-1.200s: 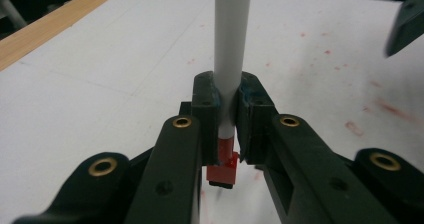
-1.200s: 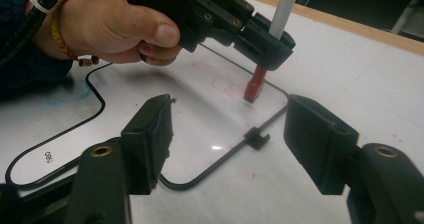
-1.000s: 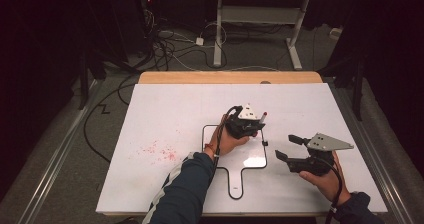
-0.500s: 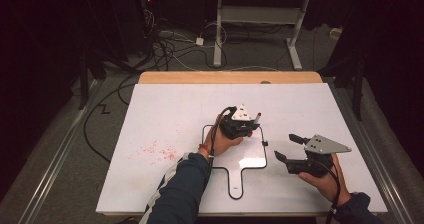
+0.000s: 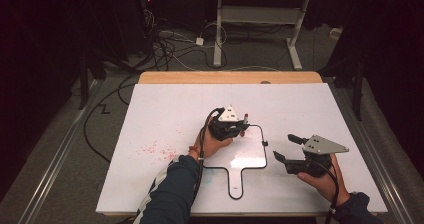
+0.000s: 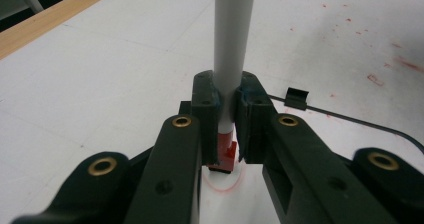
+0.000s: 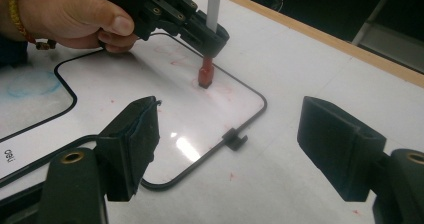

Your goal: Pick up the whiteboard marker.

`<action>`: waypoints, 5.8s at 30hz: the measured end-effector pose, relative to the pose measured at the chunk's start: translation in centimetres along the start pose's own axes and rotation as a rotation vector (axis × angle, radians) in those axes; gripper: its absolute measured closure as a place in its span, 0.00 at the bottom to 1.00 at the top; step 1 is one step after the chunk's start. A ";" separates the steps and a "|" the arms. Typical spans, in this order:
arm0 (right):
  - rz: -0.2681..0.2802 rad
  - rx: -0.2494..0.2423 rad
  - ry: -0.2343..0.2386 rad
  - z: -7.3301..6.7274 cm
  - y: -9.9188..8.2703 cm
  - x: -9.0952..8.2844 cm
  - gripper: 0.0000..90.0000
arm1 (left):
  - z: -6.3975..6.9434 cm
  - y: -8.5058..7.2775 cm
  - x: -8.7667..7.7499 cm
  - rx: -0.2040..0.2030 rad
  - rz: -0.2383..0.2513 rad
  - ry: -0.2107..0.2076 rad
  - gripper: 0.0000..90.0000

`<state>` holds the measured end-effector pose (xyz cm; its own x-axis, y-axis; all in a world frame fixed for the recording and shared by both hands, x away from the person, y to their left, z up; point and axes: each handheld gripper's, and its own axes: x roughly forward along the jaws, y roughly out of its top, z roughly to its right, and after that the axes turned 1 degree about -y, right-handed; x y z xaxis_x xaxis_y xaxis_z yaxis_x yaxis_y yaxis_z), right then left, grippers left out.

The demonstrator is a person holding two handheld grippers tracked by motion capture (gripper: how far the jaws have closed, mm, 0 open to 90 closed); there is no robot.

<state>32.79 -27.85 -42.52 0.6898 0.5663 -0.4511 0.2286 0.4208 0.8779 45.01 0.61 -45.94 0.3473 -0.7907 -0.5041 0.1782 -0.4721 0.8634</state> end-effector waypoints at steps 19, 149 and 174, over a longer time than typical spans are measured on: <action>-0.005 -0.010 -0.001 -0.1 0.1 0.1 0.28 | -1.1 -2.1 -3.6 0.000 -0.026 0.068 0.88; -0.007 -0.032 -0.002 0.4 0.1 -0.2 0.29 | 0.8 1.4 2.4 0.056 -0.004 0.027 0.88; -0.014 -0.024 -0.018 0.6 0.1 0.0 0.29 | -0.7 -2.2 -3.3 0.017 -0.008 0.071 0.88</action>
<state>33.19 -28.22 -42.28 0.6991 0.5472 -0.4603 0.2221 0.4458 0.8672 44.07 4.53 -46.20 0.4101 -0.7577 -0.5076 0.1662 -0.4852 0.8585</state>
